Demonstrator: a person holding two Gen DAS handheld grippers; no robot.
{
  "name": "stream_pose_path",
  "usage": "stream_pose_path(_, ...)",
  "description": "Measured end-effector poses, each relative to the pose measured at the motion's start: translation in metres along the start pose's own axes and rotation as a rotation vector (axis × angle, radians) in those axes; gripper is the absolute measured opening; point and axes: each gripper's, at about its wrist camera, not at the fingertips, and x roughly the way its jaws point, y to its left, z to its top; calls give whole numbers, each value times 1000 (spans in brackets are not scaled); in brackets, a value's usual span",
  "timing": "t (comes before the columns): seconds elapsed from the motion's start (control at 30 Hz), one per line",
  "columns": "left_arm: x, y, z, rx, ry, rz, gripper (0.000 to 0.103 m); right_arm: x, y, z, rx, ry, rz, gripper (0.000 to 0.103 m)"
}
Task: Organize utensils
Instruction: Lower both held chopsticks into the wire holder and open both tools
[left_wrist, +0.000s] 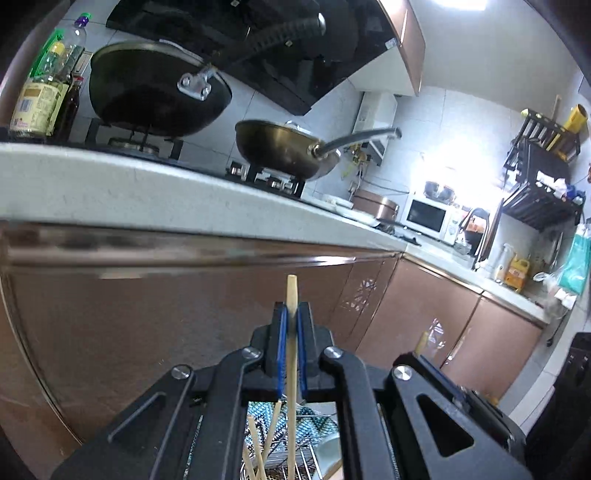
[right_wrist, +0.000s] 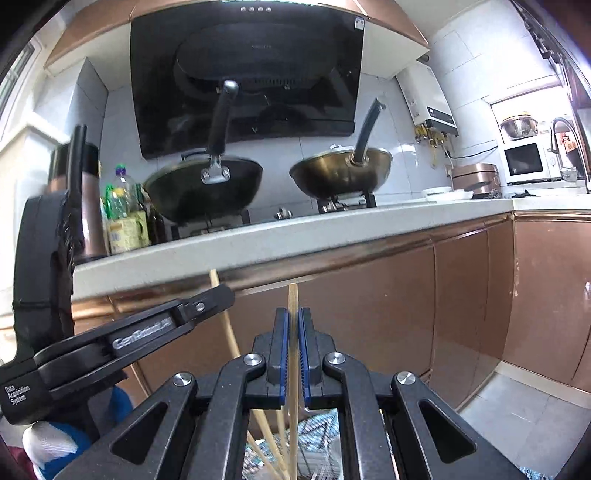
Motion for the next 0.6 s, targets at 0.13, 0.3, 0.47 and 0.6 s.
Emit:
stream_pose_path(0.13,12,-1,-21,27,2,39,5,2,-4,-21,-11,14,-25,6)
stream_pose_path(0.3,15,-3,-40,51,20,51,7,1,-12,-34,24,39,-36,9)
stream_pose_path(0.47,-1,2,-37,38,26,56,14,-17,-8,-29,21,30,-61,31)
stream_pose_path(0.6,-28,9,-28,35,13,71,17,-36,-4,-18,26,11,-88,42)
